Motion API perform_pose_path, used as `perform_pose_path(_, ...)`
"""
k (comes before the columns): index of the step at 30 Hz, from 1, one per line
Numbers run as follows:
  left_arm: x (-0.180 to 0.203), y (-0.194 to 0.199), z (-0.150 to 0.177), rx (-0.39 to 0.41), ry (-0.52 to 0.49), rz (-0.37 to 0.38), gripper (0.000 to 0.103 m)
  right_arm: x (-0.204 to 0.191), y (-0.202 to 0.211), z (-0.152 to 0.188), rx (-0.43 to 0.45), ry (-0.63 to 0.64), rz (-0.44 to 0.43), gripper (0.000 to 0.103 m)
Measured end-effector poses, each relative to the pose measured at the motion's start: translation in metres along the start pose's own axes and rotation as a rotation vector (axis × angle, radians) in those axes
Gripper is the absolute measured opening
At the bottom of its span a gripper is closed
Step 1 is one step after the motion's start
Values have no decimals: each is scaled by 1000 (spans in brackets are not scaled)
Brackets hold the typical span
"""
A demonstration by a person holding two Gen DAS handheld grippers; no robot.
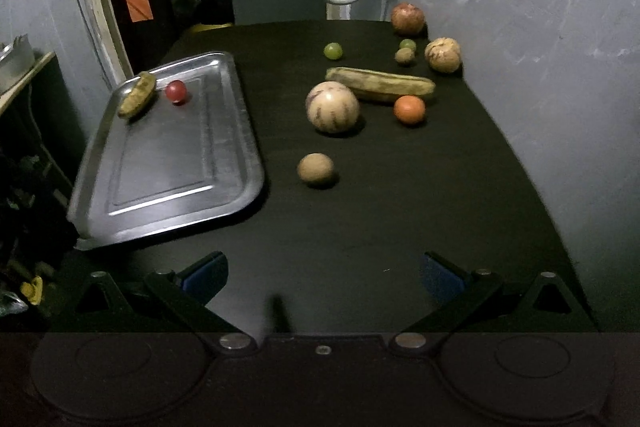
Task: Organize fruits
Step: 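Grasp the small brown round fruit with right tool while left tool reaches the pepino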
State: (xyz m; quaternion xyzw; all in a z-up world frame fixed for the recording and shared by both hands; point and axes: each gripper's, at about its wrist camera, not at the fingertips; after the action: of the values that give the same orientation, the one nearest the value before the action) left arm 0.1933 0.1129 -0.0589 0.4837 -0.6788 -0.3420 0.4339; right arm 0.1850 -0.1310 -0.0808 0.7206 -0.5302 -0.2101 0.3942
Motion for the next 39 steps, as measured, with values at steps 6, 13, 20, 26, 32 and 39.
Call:
perform_pose_path(6,16,-4,-17,21,-15,-12,102,18,-7,-2,17,22,-20,102)
perform_pose_path(13,31,-9,-59,101,-20,-19,102,22,-24,-9,60,68,-58,99)
perform_pose_path(20,50,-45,-114,128,22,30,102,23,-46,-26,92,101,-76,94)
perform_pose_path(26,74,-82,-142,119,-15,58,102,21,-66,-37,101,140,-106,80)
perform_pose_path(32,83,-118,-158,77,-14,75,99,19,-75,-39,111,149,-138,61)
perform_pose_path(39,90,-140,-166,33,-35,85,87,12,-83,-40,116,153,-162,49)
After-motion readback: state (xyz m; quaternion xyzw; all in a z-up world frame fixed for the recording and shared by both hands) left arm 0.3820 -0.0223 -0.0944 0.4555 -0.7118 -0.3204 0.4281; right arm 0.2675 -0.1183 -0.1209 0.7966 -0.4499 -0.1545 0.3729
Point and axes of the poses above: each gripper's, at about its wrist camera, not at the fingertips, and y roughly against the way its jaws point, x to its right, z to its underside, and after that the axes turned 9 degrees about y, right-handed
